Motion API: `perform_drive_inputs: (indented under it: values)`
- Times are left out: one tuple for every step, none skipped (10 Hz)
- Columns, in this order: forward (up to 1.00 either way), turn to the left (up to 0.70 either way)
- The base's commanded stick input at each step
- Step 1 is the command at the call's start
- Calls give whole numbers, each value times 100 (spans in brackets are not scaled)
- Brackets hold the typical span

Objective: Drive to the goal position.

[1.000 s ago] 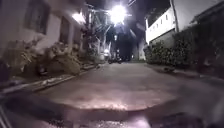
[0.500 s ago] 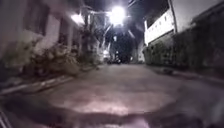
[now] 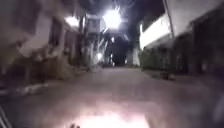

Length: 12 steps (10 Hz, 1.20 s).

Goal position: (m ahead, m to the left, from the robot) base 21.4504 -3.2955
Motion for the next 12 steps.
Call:
perform_drive_inputs:
  values:
    - [100,0]
    - [100,0]
    - [100,0]
    - [100,0]
    - [100,0]
    - [100,0]
    - [100,0]
    - [100,0]
    - [100,0]
    - [100,0]
    - [100,0]
    - [100,0]
